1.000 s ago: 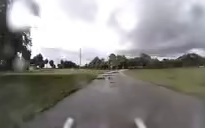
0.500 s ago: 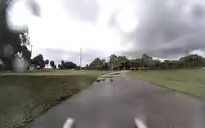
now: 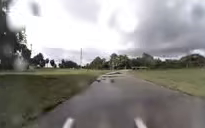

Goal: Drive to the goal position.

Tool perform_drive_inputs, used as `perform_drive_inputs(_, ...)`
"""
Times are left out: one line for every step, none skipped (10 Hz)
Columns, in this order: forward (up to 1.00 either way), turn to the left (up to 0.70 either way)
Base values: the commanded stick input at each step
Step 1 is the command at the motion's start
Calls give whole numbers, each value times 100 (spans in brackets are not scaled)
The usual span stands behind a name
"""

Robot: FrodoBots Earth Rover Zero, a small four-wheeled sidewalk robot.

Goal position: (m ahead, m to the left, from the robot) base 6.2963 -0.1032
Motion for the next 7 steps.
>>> perform_drive_inputs(100,-14)
perform_drive_inputs(100,-27)
perform_drive_inputs(100,0)
perform_drive_inputs(100,0)
perform_drive_inputs(100,0)
perform_drive_inputs(100,0)
perform_drive_inputs(100,0)
